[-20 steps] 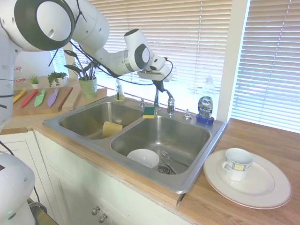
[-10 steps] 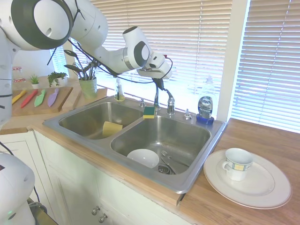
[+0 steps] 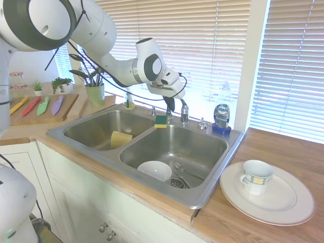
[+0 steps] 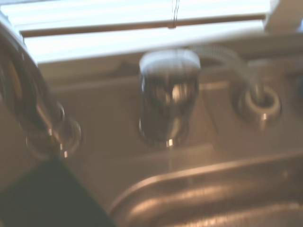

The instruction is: Turn on the faucet

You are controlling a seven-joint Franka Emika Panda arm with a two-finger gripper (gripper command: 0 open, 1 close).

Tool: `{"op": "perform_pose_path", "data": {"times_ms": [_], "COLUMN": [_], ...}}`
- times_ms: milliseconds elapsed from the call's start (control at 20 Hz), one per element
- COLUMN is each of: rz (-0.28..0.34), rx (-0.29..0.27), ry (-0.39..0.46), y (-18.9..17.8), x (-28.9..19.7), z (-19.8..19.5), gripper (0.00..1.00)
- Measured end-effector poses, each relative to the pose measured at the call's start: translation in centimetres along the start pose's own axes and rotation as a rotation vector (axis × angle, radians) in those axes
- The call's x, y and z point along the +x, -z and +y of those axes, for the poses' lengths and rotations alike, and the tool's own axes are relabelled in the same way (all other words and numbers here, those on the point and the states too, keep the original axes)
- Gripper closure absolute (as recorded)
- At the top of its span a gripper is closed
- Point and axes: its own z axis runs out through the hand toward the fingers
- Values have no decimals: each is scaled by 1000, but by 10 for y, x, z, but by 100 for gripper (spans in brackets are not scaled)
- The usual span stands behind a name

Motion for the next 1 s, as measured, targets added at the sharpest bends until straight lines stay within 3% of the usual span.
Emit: {"op": "perform_pose_path", "data": {"times_ms": [650,1000], "rz": [-275,-339], "rx": [-231,-274], "ry": [-44,-40], "y": [50,97], "x": [-71,-115], "z": [105,154], "gripper": [100,100]}}
